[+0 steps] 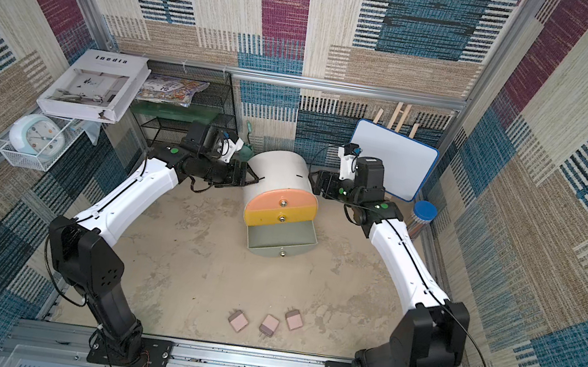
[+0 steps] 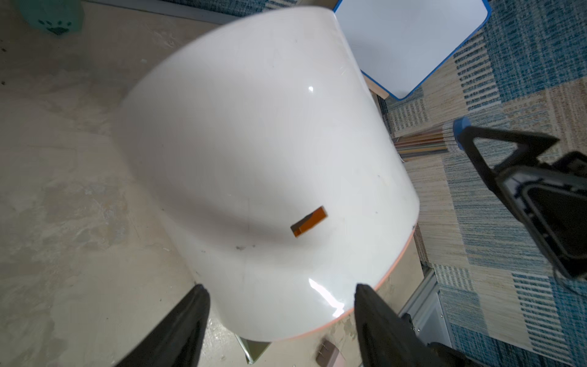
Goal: Place the plugs into the drawer by color
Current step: Adjust the storage box at the center of the board, then pick up the plug from the center of the board.
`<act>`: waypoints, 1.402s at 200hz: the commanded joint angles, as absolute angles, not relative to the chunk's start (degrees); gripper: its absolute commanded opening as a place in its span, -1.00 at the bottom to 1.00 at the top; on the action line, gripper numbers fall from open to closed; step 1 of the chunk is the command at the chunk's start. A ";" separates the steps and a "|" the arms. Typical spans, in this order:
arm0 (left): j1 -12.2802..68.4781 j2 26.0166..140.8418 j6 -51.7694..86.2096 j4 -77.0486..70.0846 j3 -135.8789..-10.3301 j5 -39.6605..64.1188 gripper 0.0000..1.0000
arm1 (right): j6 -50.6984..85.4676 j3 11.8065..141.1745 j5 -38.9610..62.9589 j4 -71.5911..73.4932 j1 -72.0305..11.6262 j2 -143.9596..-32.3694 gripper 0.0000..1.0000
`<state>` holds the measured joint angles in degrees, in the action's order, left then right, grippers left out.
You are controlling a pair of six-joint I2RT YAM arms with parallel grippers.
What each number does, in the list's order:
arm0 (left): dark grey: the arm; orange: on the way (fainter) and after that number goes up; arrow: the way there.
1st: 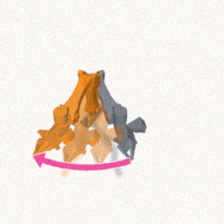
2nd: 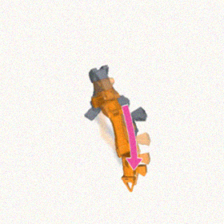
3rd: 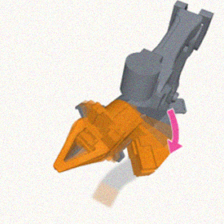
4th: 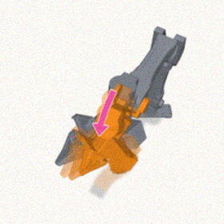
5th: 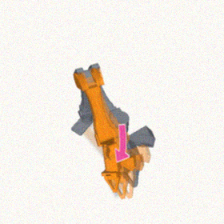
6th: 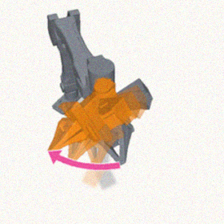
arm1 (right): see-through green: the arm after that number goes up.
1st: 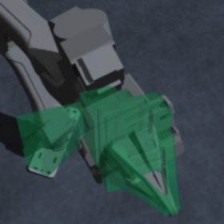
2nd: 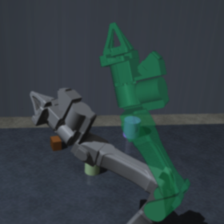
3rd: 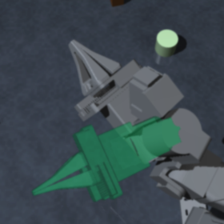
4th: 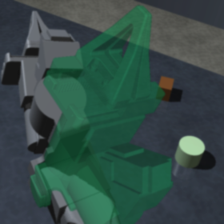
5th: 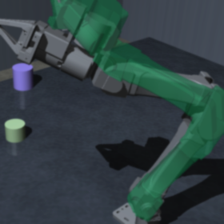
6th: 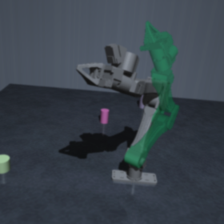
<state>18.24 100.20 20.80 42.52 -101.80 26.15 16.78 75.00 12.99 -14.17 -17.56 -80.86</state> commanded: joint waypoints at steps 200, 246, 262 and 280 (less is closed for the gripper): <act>18.90 98.44 20.76 41.08 -96.67 22.89 0.48 | 47.75 40.62 -6.68 -38.35 -64.28 -76.99 0.42; 18.90 98.61 20.83 41.05 -96.68 23.04 0.48 | 46.78 42.00 -8.19 -38.84 -64.35 -80.57 0.03; 18.92 98.70 20.91 40.99 -96.72 23.20 0.48 | 46.66 42.88 -9.39 -39.83 -64.34 -80.86 -0.08; 18.87 98.79 20.83 41.00 -96.77 23.22 0.48 | 47.02 44.46 -11.86 -41.73 -64.33 -81.21 -0.16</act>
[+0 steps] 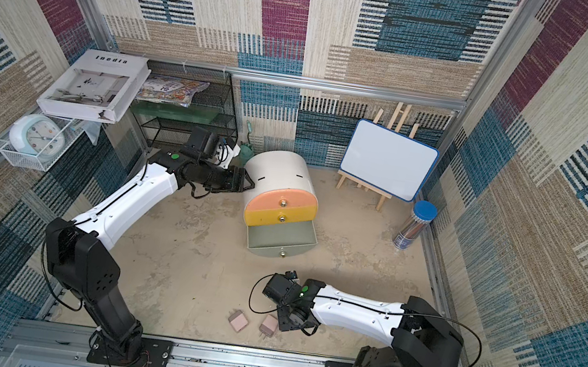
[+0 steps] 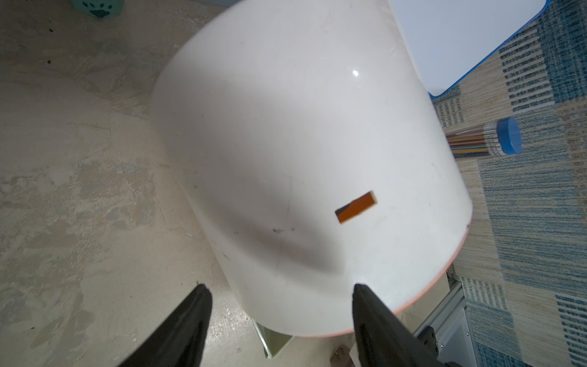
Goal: Place the plugs into the drawer by color
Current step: Pick up the plug from the center of the board.
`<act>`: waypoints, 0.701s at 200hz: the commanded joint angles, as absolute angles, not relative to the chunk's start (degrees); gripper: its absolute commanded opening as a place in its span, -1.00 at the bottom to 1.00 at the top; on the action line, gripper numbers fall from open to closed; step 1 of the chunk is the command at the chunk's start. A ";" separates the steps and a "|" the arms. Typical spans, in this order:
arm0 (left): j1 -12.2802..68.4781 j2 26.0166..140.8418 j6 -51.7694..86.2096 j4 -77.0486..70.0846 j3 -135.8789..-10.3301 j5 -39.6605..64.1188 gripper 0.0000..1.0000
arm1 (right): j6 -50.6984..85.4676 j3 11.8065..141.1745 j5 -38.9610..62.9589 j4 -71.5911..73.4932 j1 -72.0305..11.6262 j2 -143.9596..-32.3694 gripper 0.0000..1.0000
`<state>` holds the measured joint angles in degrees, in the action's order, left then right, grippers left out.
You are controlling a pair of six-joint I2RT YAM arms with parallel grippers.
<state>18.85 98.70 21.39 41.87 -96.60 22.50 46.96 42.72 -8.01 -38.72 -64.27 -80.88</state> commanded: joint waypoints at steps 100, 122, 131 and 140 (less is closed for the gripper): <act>18.90 98.96 20.74 40.51 -96.12 23.29 0.48 | 24.14 65.00 -27.55 -39.70 -45.00 -80.80 -0.25; 18.89 99.28 20.74 40.47 -96.00 23.37 0.49 | 20.97 67.39 -27.85 -37.41 -42.63 -83.82 -0.24; 18.90 99.32 20.74 40.50 -95.98 23.33 0.48 | 20.04 68.20 -27.95 -36.55 -41.99 -84.86 -0.23; 18.90 99.40 20.74 40.45 -95.98 23.36 0.48 | 19.50 69.00 -28.42 -36.02 -41.41 -85.80 -0.22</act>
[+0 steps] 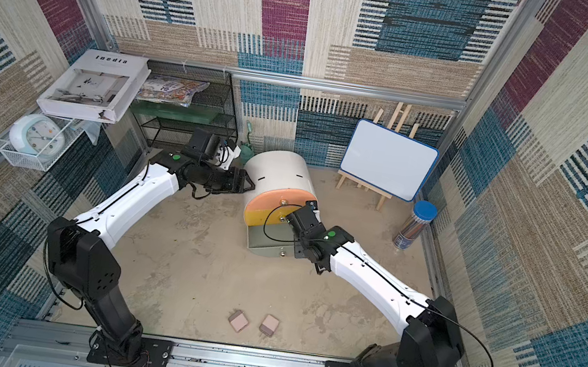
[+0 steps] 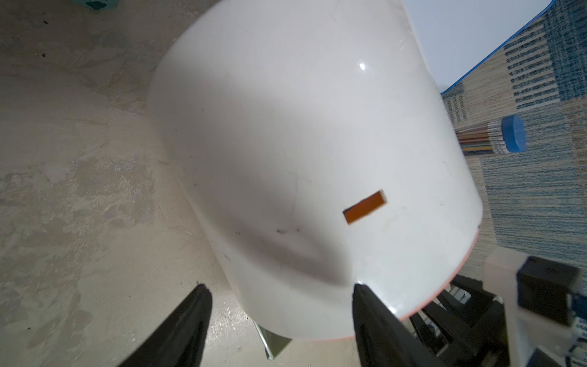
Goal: Place the plugs into the drawer by color
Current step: Pick up the plug from the center of the board, then place the plug in the drawer.
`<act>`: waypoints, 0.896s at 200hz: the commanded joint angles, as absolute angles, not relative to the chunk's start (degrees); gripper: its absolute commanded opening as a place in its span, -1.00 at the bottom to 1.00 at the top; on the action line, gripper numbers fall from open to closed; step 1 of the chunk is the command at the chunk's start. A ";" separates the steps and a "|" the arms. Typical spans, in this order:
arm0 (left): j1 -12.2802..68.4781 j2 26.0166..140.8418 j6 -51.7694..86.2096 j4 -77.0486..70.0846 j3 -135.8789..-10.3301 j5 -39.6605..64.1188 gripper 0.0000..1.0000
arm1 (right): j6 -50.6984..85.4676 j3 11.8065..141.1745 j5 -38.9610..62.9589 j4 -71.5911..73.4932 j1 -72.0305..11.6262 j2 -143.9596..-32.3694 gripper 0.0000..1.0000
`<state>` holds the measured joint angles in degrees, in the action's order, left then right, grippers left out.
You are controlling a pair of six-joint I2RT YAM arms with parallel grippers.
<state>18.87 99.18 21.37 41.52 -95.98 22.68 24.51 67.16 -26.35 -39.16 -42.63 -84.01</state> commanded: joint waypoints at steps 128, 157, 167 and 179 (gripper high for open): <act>18.90 99.78 20.48 40.44 -95.89 23.27 0.48 | 17.50 67.41 -26.80 -30.76 -38.76 -92.37 -0.09; 18.90 99.87 20.39 40.44 -95.89 23.20 0.48 | 17.06 67.23 -26.83 -30.93 -38.67 -92.29 0.11; 18.90 99.96 20.39 40.59 -95.91 23.17 0.48 | 16.96 67.39 -26.63 -31.10 -38.67 -92.03 0.18; 18.90 99.94 20.30 40.59 -96.00 23.15 0.48 | 16.82 67.65 -26.08 -31.37 -38.67 -91.37 0.27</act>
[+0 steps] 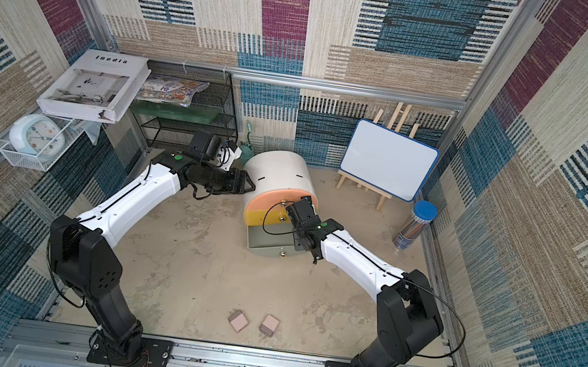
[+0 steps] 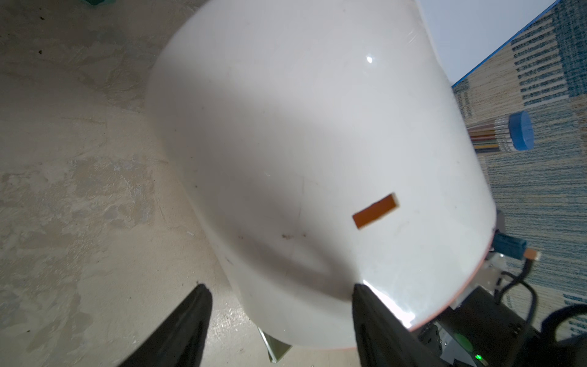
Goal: Place the plugs into the drawer by color
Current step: Place the plug in the drawer, then pick up the plug from the center of the board.
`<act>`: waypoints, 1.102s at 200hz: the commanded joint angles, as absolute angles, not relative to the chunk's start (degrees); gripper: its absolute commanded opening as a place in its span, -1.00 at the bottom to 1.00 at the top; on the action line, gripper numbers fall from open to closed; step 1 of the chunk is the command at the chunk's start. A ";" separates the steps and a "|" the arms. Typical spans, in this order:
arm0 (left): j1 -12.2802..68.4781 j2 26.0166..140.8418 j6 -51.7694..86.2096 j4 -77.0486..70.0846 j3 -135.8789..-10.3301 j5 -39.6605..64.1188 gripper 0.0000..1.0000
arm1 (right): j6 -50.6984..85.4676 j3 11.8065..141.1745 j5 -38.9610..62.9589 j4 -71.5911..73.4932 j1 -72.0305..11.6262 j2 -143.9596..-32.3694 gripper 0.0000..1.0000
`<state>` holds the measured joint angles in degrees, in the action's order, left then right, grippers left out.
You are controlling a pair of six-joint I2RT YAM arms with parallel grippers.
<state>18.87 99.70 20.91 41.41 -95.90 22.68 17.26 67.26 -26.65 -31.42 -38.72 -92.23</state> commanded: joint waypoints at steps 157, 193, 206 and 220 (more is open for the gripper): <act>18.90 99.26 20.30 40.85 -95.91 22.93 0.48 | 21.60 46.96 8.29 -34.58 -66.07 -77.62 0.24; 18.90 98.88 20.30 40.83 -95.71 23.11 0.48 | 21.45 46.74 8.11 -34.15 -67.71 -80.34 0.28; 18.87 98.70 20.30 40.89 -95.68 23.06 0.48 | 21.53 46.99 6.63 -34.77 -67.72 -81.47 0.28; 18.92 98.62 20.30 40.81 -95.69 23.17 0.48 | 21.53 47.37 5.83 -35.20 -67.75 -82.60 0.26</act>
<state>18.85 99.24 20.71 41.41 -95.90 22.50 20.80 46.76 7.53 -34.37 -67.68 -81.12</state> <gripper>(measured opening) 0.740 0.636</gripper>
